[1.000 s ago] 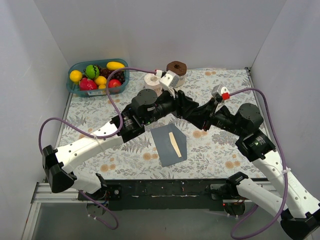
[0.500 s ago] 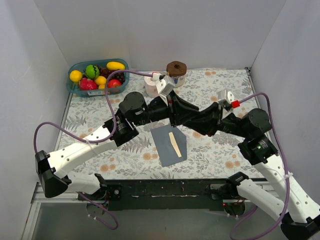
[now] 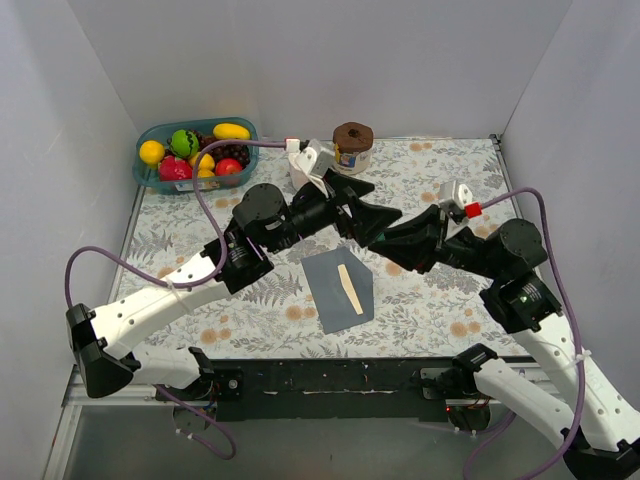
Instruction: Place the letter into the envelope and seal it
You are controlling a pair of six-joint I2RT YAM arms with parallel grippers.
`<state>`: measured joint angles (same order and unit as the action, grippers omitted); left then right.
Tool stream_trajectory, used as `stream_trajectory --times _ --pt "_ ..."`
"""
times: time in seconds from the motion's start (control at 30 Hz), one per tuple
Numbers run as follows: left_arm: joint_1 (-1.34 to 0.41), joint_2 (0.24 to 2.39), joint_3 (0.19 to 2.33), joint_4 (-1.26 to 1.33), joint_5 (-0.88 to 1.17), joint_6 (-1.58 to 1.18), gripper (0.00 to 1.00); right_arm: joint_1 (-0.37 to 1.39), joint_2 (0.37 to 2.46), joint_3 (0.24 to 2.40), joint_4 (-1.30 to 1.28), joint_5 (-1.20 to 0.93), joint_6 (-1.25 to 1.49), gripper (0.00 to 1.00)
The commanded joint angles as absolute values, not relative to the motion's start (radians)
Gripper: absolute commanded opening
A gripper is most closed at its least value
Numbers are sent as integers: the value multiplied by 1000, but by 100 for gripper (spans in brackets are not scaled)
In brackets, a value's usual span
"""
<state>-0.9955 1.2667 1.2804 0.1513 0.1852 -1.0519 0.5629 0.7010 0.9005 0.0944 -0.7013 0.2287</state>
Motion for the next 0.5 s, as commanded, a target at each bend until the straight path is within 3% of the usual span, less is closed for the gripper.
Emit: stream_trajectory --times 0.0,0.07,0.1,0.23,0.47 --pt "-988 1203 1267 130 -89 -1083 98 565 721 940 46 -565 225 1" --pt "-988 1201 1269 121 -124 -1089 97 565 719 940 31 -519 238 1" --pt "-988 1204 1275 115 -162 -1094 88 565 718 940 26 -468 248 1" --pt "-991 1258 1351 10 -196 -1101 78 566 730 957 2 -396 265 1" --pt "-992 1292 1371 6 -135 -1100 75 566 752 966 -26 -388 268 1"
